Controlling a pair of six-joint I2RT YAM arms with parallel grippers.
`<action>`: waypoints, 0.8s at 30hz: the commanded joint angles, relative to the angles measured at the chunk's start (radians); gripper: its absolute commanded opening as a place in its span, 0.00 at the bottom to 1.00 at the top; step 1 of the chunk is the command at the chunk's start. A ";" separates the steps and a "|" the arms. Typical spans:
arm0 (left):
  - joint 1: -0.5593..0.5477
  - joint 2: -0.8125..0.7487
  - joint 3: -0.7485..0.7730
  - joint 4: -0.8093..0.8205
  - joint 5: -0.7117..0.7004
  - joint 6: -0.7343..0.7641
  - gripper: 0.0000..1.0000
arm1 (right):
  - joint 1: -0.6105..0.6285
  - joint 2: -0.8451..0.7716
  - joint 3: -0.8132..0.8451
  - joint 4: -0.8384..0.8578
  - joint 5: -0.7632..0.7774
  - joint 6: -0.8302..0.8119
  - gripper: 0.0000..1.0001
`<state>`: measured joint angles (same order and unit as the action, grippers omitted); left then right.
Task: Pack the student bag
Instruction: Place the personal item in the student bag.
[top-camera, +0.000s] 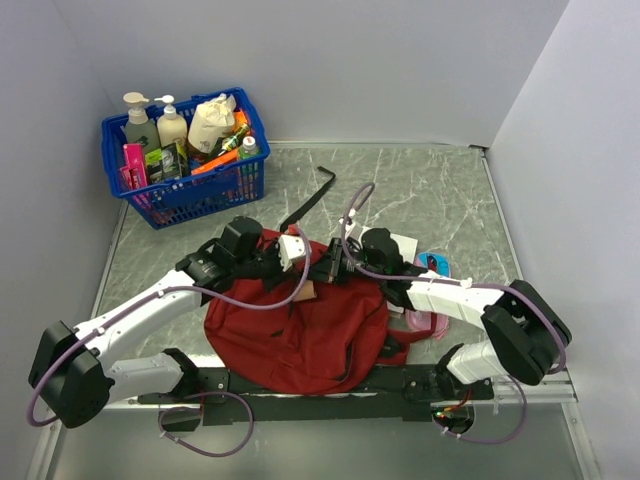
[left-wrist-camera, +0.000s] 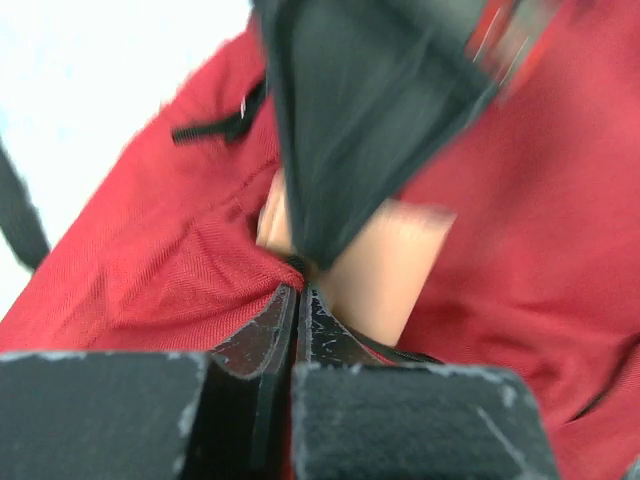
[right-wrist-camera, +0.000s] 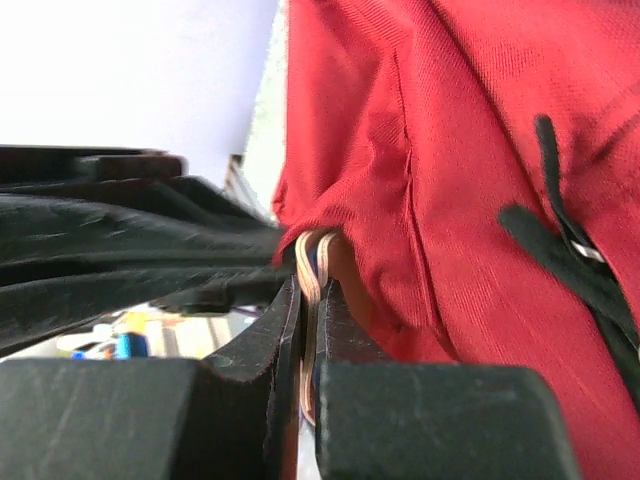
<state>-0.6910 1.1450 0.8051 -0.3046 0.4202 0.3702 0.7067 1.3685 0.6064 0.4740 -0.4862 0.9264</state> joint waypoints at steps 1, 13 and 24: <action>-0.010 -0.019 0.117 0.260 0.183 -0.109 0.01 | 0.057 -0.003 0.055 -0.021 0.040 -0.054 0.00; 0.016 -0.031 0.112 0.248 0.247 -0.162 0.01 | 0.040 0.107 0.058 0.215 -0.060 0.017 0.16; 0.022 -0.045 0.048 0.231 0.230 -0.126 0.44 | 0.031 -0.150 0.023 -0.148 0.095 -0.122 0.84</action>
<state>-0.6498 1.1355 0.8658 -0.1844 0.5724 0.2417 0.7414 1.3983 0.6342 0.4095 -0.4477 0.8761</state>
